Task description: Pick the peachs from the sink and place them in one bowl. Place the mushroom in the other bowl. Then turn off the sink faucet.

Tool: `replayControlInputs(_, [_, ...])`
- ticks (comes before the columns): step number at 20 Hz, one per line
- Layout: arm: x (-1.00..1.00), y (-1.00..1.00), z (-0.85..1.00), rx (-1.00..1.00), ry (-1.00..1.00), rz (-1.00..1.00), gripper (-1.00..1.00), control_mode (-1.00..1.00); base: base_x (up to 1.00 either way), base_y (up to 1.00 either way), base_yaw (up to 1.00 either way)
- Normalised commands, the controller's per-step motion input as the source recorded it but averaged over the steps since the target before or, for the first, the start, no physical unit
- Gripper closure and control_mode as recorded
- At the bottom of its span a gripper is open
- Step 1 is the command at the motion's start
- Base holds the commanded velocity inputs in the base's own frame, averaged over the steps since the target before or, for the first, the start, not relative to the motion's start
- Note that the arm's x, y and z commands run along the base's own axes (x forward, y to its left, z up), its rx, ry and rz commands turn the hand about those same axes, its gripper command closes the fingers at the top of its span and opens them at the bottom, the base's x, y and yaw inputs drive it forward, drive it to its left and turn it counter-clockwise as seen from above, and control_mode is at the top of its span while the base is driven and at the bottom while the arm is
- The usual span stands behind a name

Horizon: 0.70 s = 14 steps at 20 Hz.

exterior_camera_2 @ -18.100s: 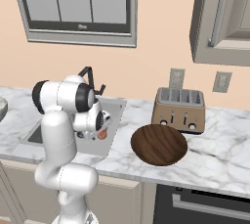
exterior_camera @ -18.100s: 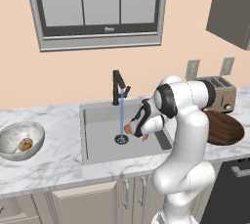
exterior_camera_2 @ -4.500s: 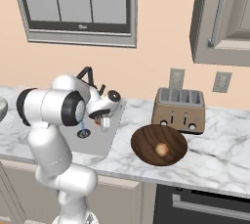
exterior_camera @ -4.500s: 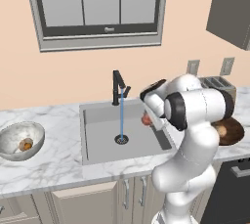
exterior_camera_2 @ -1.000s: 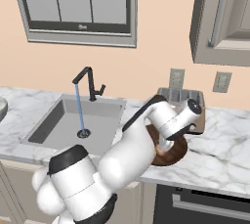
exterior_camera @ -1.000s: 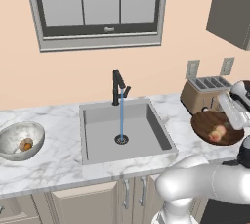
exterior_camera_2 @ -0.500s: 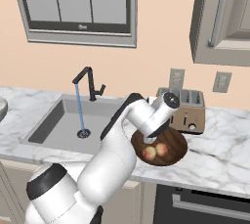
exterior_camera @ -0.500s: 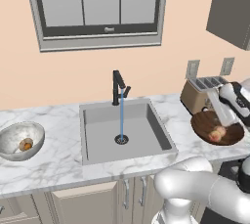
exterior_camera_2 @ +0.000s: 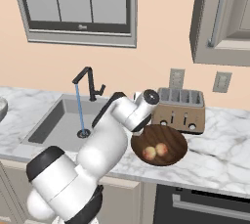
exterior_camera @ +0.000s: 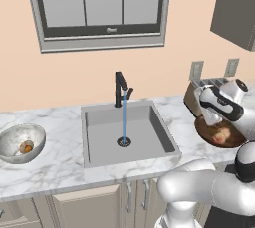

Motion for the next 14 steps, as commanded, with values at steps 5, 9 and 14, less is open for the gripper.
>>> replayControlInputs(5, [0.77, 0.35, 0.01, -0.01, 0.03, 0.02, -1.0, -1.0, 0.0, 0.0, 0.0])
replayControlInputs(9, [0.51, 0.44, 0.08, -0.03, 0.06, 0.0, -1.0, -1.0, 0.0, 0.0, 0.0])
replayControlInputs(14, [0.52, 0.38, 0.07, -0.02, 0.17, 0.02, -1.0, -1.0, 0.0, 0.0, 0.0])
